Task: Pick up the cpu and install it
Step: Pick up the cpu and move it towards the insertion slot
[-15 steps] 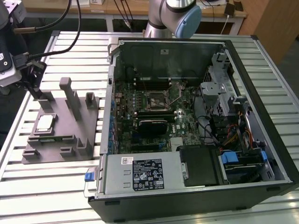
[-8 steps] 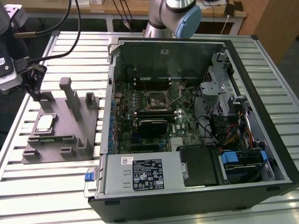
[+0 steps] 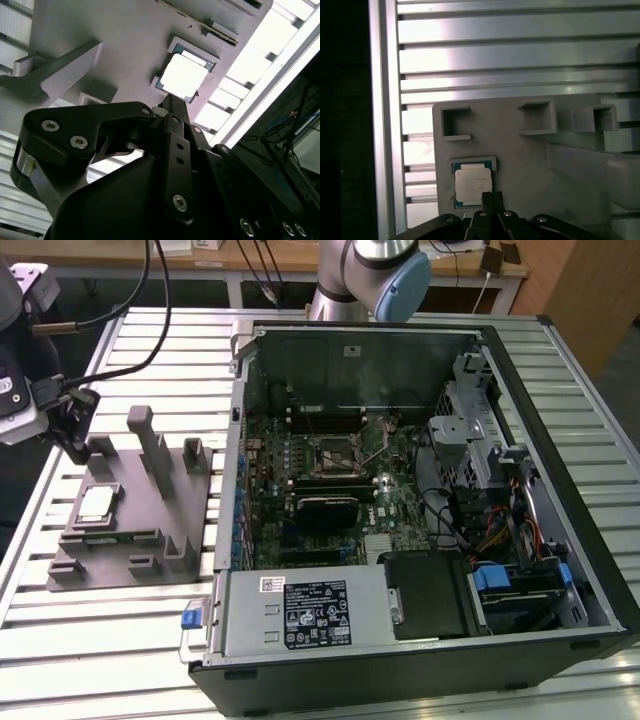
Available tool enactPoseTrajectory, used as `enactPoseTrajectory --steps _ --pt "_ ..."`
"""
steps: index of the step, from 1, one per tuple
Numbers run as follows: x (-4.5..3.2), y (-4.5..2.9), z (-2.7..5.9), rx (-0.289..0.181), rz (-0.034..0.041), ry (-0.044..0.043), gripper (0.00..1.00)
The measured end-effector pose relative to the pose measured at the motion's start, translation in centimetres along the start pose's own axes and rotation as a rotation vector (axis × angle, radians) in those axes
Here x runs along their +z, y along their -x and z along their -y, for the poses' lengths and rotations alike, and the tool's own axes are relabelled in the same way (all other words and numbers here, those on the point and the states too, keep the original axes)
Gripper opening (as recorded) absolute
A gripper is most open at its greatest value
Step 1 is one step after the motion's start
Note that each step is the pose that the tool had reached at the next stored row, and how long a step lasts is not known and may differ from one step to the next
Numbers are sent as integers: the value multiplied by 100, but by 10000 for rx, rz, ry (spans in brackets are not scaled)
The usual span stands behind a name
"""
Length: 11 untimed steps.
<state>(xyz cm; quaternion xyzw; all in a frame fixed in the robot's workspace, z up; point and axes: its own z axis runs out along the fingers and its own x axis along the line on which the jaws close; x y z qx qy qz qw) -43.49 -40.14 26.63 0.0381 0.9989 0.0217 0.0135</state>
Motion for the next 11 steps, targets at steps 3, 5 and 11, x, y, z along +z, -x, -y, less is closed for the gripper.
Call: enactPoseTrajectory --steps 3,5,11 --pt "43 -10 3 0 0 0 11" --pt "65 -14 4 0 0 0 11" --pt "125 -29 11 0 0 0 11"
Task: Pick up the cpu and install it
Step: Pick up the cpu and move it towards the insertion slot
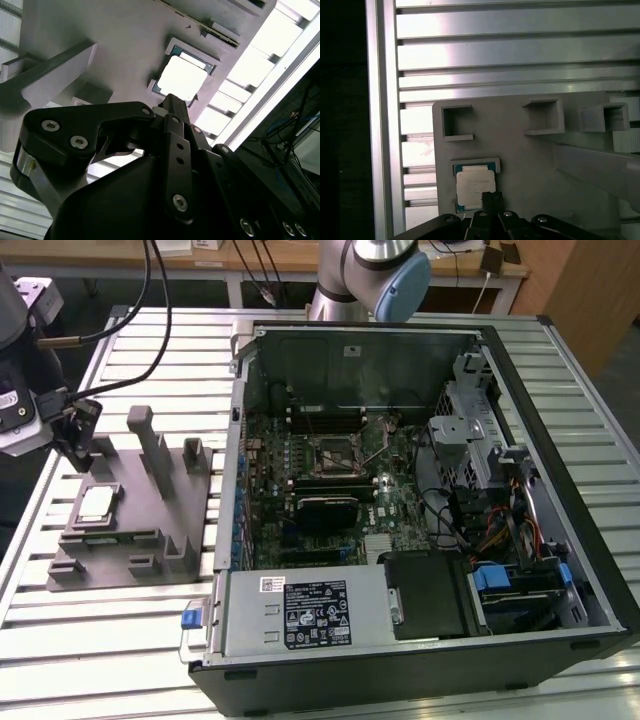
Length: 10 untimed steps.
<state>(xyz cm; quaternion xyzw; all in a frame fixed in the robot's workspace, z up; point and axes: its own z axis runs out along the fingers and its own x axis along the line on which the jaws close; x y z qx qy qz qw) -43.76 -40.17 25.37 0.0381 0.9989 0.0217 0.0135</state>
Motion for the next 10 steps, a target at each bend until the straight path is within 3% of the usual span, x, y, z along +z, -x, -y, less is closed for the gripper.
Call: enactPoseTrajectory --steps 10 --pt "101 -41 29 0 0 0 11"
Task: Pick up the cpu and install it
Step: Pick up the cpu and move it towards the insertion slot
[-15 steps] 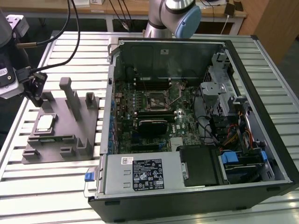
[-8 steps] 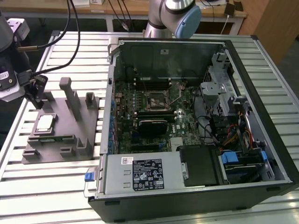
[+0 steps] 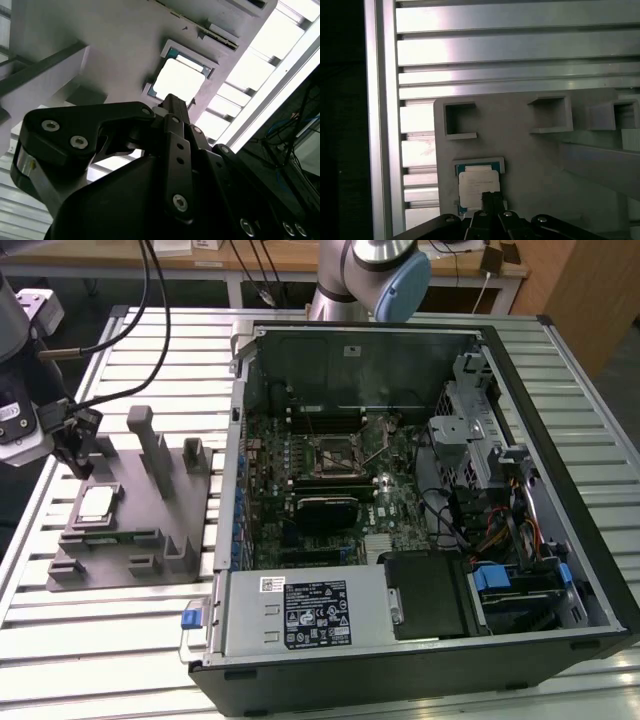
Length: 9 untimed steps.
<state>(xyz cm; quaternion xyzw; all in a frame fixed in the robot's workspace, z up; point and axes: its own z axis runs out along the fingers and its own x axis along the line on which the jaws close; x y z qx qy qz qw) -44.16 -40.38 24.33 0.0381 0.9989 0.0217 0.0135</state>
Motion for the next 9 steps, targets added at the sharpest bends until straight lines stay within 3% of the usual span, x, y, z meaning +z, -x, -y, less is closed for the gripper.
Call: enactPoseTrajectory --steps 9 --pt "102 -11 31 0 0 1 11"
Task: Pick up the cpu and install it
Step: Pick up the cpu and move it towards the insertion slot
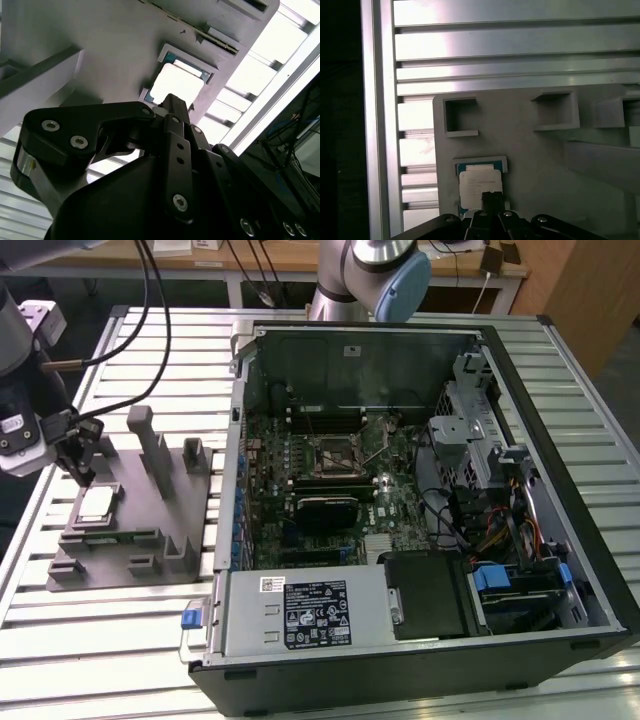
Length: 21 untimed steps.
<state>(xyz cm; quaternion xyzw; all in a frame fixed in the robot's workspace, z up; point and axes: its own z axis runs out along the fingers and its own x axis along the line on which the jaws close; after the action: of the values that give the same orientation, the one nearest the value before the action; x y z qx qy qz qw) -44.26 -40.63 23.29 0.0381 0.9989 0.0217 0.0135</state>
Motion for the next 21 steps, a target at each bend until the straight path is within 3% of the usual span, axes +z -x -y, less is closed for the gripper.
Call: enactPoseTrajectory --steps 10,21 --pt "118 -10 38 -60 -3 1 11" --pt "299 -24 61 -104 -6 1 11"
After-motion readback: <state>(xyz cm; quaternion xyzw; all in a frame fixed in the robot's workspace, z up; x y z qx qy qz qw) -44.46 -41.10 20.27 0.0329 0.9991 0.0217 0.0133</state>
